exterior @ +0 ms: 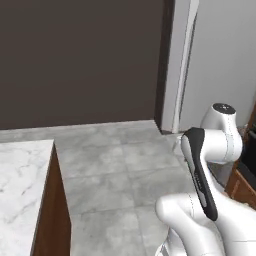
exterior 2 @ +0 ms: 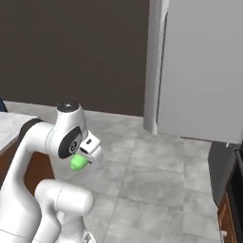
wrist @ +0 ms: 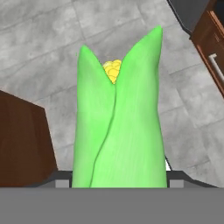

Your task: Place the tomato and corn inside the fridge drawer. Close the drawer after placing the vegetables.

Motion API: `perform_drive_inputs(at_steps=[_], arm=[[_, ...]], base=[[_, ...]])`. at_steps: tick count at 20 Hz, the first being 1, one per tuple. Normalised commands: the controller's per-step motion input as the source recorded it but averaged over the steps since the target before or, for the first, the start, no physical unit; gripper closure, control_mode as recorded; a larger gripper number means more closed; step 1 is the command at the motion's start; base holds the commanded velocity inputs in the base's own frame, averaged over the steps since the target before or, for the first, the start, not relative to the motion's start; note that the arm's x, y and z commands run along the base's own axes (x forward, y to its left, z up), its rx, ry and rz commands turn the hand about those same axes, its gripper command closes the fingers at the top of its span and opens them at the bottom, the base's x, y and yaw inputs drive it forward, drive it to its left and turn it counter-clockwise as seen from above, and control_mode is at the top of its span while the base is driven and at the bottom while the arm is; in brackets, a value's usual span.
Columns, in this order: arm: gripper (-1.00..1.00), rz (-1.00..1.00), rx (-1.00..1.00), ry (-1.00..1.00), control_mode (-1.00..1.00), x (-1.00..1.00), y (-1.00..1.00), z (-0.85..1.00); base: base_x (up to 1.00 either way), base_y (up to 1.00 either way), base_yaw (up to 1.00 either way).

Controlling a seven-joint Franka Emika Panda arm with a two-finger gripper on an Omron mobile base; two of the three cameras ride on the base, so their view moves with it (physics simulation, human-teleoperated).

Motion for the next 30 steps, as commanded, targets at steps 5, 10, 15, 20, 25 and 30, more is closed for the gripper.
perform_drive_inputs(at_steps=[5,10,15,20,25,30], arm=[[1.0,0.0,0.0,0.0,1.0,0.0,0.0,0.0],[1.0,0.0,0.0,0.0,1.0,0.0,0.0,0.0],[1.0,0.0,0.0,0.0,1.0,0.0,0.0,0.0],[1.0,0.0,0.0,0.0,1.0,0.0,0.0,0.0],[1.0,0.0,0.0,0.0,1.0,0.0,0.0,0.0],[1.0,0.0,0.0,0.0,1.0,0.0,0.0,0.0]], base=[[1.0,0.0,0.21],[1.0,0.0,0.21],[1.0,0.0,0.2],[0.64,0.37,0.05],[0.48,0.47,0.0],[0.59,0.03,-0.02]])
